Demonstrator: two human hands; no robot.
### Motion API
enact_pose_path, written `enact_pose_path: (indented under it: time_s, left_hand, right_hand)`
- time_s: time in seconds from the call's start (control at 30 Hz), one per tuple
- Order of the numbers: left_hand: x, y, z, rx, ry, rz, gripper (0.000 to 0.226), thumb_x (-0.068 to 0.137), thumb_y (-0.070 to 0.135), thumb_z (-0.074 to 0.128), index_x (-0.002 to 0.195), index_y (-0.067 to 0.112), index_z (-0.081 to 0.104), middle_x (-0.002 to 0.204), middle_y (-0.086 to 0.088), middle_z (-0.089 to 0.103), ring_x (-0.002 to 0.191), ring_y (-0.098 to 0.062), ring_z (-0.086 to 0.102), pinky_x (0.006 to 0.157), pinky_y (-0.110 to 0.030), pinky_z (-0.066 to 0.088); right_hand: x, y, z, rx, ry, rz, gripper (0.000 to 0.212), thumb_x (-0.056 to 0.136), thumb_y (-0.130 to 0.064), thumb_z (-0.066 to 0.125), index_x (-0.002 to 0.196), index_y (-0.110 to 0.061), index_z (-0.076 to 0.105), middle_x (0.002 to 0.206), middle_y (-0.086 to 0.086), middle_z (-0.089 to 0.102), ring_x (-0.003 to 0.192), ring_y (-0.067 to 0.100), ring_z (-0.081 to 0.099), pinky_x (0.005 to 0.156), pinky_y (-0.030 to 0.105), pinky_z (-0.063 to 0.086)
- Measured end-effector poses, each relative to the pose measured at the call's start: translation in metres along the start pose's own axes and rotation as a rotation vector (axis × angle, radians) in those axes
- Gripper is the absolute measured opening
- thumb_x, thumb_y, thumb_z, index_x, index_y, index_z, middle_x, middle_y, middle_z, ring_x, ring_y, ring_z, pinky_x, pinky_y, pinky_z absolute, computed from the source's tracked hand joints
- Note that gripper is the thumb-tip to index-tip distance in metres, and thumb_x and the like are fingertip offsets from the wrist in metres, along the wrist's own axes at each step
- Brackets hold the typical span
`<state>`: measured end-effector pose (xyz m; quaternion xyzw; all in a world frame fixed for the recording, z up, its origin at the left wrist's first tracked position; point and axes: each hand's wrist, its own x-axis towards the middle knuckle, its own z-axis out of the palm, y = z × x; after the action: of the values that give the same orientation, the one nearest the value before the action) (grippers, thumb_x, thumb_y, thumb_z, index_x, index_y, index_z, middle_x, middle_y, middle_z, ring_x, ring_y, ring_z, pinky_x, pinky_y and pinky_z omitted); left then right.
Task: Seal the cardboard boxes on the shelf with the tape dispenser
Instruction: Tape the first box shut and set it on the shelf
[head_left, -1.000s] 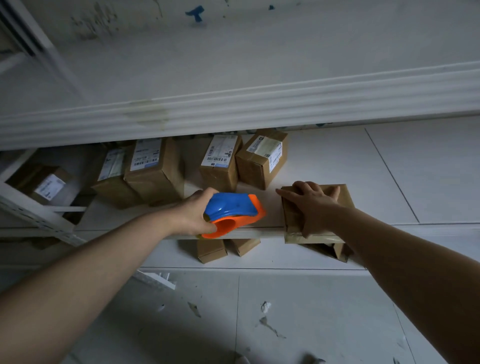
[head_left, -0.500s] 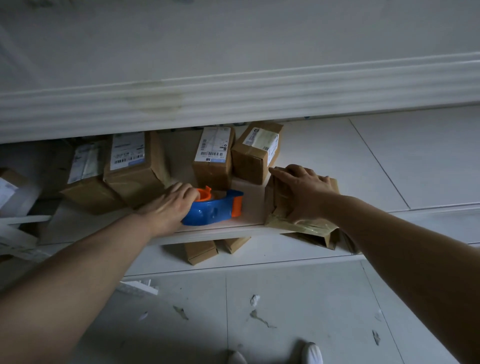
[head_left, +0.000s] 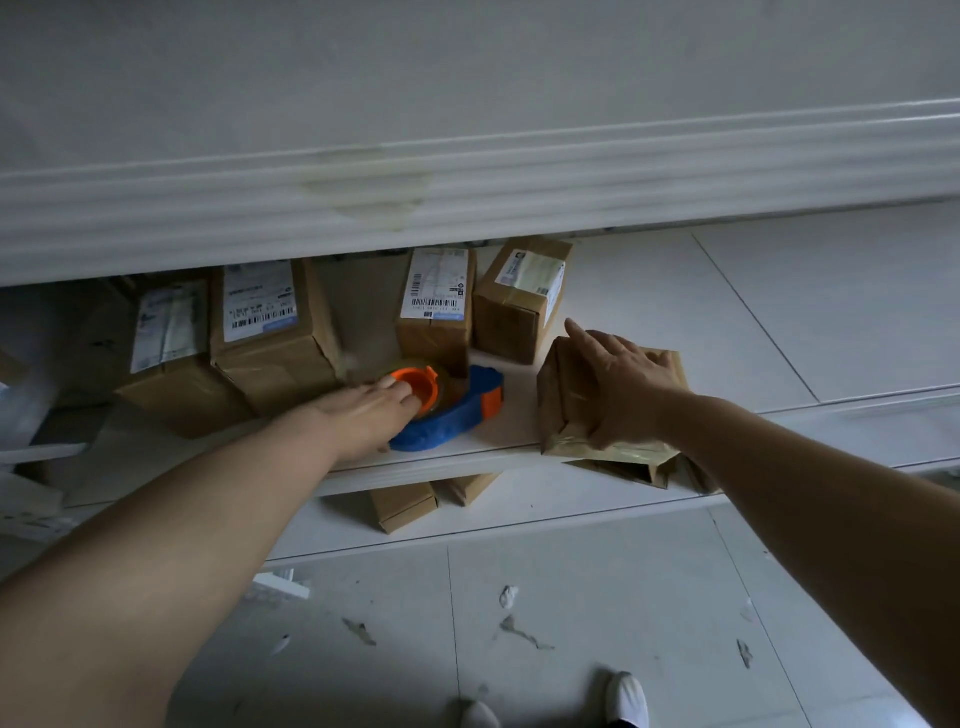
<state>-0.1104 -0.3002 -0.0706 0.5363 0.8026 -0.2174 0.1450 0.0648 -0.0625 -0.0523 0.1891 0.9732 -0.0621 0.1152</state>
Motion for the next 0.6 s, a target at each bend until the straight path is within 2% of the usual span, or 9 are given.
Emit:
enact_pose_path:
  time_s: [0.1, 0.17, 0.23, 0.3, 0.37, 0.4, 0.47, 0.53, 0.6]
  left_hand:
    - [-0.004, 0.000, -0.012, -0.022, -0.008, 0.003, 0.055, 0.090, 0.018, 0.062, 0.140, 0.014, 0.037, 0.133, -0.005, 0.043, 0.123, -0.021, 0.042, 0.098, -0.032, 0.040]
    - [-0.007, 0.005, -0.018, -0.067, 0.048, -0.017, 0.054, 0.089, 0.029, 0.064, 0.136, 0.018, 0.042, 0.130, -0.002, 0.044, 0.121, -0.020, 0.043, 0.096, -0.034, 0.043]
    - [-0.011, 0.018, -0.023, -0.216, 0.141, -0.039, 0.046, 0.090, 0.033, 0.062, 0.132, 0.021, 0.049, 0.125, 0.001, 0.047, 0.117, -0.019, 0.046, 0.094, -0.036, 0.045]
    - [-0.013, 0.039, -0.033, -0.444, 0.230, -0.048, 0.038, 0.092, 0.023, 0.060, 0.130, 0.019, 0.055, 0.124, 0.000, 0.051, 0.115, -0.019, 0.051, 0.096, -0.035, 0.044]
    - [-0.016, 0.061, -0.047, -0.589, 0.308, -0.051, 0.043, 0.092, 0.003, 0.054, 0.133, 0.017, 0.055, 0.132, -0.002, 0.052, 0.120, -0.020, 0.051, 0.102, -0.029, 0.039]
    - [-0.017, 0.070, -0.056, -0.636, 0.338, -0.055, 0.053, 0.089, -0.006, 0.050, 0.137, 0.019, 0.051, 0.140, -0.001, 0.047, 0.127, -0.020, 0.046, 0.105, -0.025, 0.034]
    - [-0.019, 0.087, -0.074, -0.702, 0.352, -0.056, 0.075, 0.085, -0.014, 0.045, 0.149, 0.024, 0.031, 0.156, 0.004, 0.028, 0.142, -0.016, 0.028, 0.109, -0.018, 0.021]
    - [-0.020, 0.100, -0.089, -0.750, 0.313, -0.022, 0.089, 0.084, -0.011, 0.044, 0.153, 0.032, 0.007, 0.161, 0.012, 0.005, 0.147, -0.011, 0.009, 0.114, -0.021, 0.013]
    - [-0.020, 0.113, -0.098, -0.788, 0.243, 0.007, 0.096, 0.085, -0.001, 0.048, 0.150, 0.041, -0.010, 0.161, 0.013, -0.005, 0.148, -0.010, 0.002, 0.118, -0.028, 0.013]
  right_hand:
    - [-0.002, -0.001, 0.000, -0.039, 0.001, 0.001, 0.129, 0.061, -0.048, 0.082, 0.152, -0.031, -0.009, 0.157, -0.004, 0.011, 0.144, 0.022, 0.014, 0.110, 0.055, 0.023]
    - [-0.003, -0.001, 0.000, -0.039, 0.007, 0.003, 0.128, 0.061, -0.050, 0.080, 0.152, -0.028, -0.008, 0.156, -0.002, 0.013, 0.143, 0.024, 0.016, 0.110, 0.057, 0.023]
    - [-0.007, -0.001, 0.001, -0.016, 0.010, 0.012, 0.129, 0.061, -0.051, 0.080, 0.152, -0.026, -0.008, 0.154, 0.001, 0.014, 0.141, 0.027, 0.017, 0.111, 0.062, 0.020]
    - [-0.011, 0.001, 0.001, 0.005, 0.012, 0.016, 0.130, 0.062, -0.053, 0.080, 0.152, -0.024, -0.008, 0.153, 0.004, 0.015, 0.140, 0.029, 0.017, 0.111, 0.064, 0.018]
    - [-0.016, 0.005, -0.002, 0.013, 0.017, 0.007, 0.129, 0.063, -0.057, 0.078, 0.152, -0.024, -0.008, 0.153, 0.005, 0.015, 0.139, 0.031, 0.019, 0.111, 0.063, 0.021]
    - [-0.018, 0.007, -0.004, 0.018, 0.022, 0.004, 0.128, 0.063, -0.060, 0.077, 0.152, -0.024, -0.008, 0.153, 0.005, 0.016, 0.138, 0.032, 0.021, 0.110, 0.061, 0.023]
    - [-0.020, 0.012, -0.009, 0.047, 0.043, 0.013, 0.127, 0.061, -0.063, 0.075, 0.152, -0.025, -0.005, 0.151, 0.006, 0.021, 0.134, 0.032, 0.026, 0.108, 0.056, 0.028]
    - [-0.022, 0.015, -0.015, 0.121, 0.065, 0.043, 0.127, 0.059, -0.065, 0.075, 0.152, -0.026, -0.002, 0.147, 0.006, 0.027, 0.130, 0.031, 0.030, 0.103, 0.053, 0.033]
    - [-0.023, 0.017, -0.018, 0.211, 0.079, 0.059, 0.128, 0.056, -0.066, 0.076, 0.152, -0.026, 0.002, 0.145, 0.006, 0.030, 0.128, 0.030, 0.031, 0.100, 0.051, 0.035]
